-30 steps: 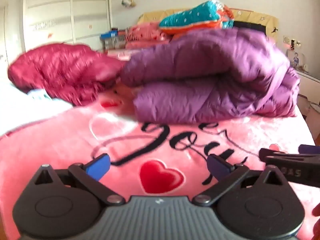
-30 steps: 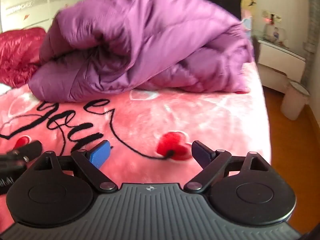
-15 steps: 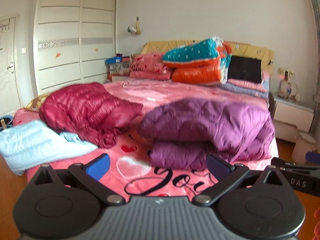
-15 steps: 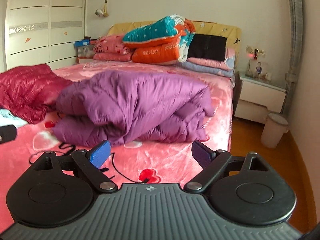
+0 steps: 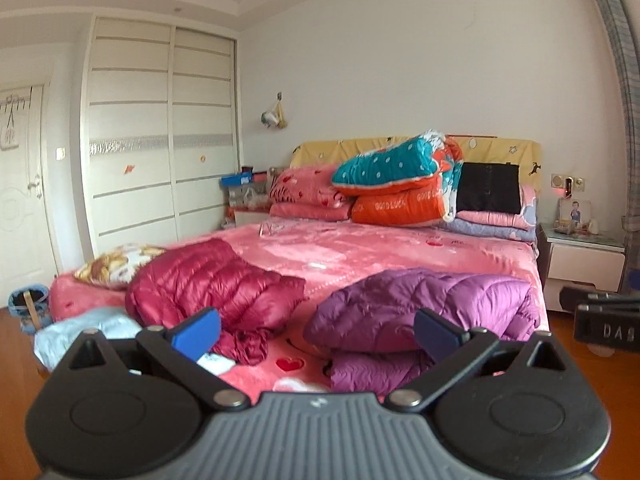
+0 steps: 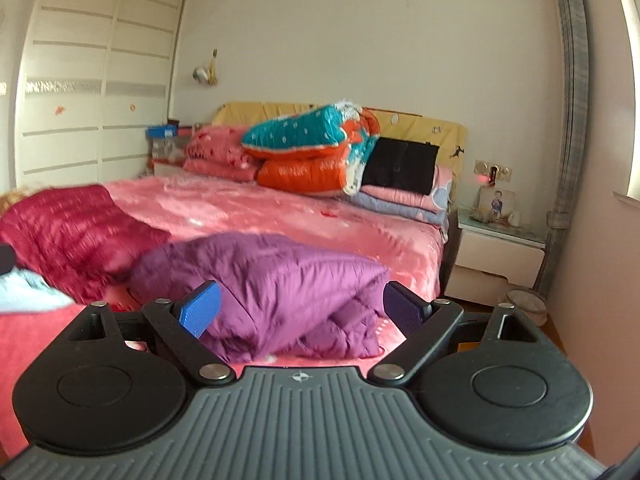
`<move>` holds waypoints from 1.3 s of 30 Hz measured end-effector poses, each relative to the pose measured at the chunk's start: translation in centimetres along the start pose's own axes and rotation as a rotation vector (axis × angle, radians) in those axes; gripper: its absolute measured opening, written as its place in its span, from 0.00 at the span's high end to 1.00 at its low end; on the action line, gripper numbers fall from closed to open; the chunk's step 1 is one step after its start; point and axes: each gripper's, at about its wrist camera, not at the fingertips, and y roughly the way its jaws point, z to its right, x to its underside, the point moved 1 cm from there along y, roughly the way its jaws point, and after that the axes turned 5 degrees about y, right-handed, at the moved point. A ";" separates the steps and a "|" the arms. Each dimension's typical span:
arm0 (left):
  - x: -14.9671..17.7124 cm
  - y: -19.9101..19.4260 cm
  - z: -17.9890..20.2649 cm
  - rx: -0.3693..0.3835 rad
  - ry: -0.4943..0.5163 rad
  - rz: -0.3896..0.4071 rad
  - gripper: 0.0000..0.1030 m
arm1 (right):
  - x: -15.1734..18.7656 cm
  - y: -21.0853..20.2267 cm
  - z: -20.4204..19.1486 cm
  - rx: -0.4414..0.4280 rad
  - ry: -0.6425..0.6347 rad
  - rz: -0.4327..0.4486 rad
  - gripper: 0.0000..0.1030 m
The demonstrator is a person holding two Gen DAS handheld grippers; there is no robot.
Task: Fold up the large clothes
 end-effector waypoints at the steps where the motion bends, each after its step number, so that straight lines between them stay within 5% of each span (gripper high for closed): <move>1: -0.2 -0.4 0.0 -0.001 0.004 0.010 0.01 | -0.7 -0.5 -0.1 -0.005 0.011 0.007 0.00; 21: -1.3 -3.4 0.1 0.047 0.013 0.094 0.00 | -0.4 1.5 -1.3 0.004 0.094 0.144 0.00; 39: -1.4 -3.2 1.0 0.080 0.022 0.093 0.00 | 1.0 2.7 -2.1 0.007 0.165 0.181 0.00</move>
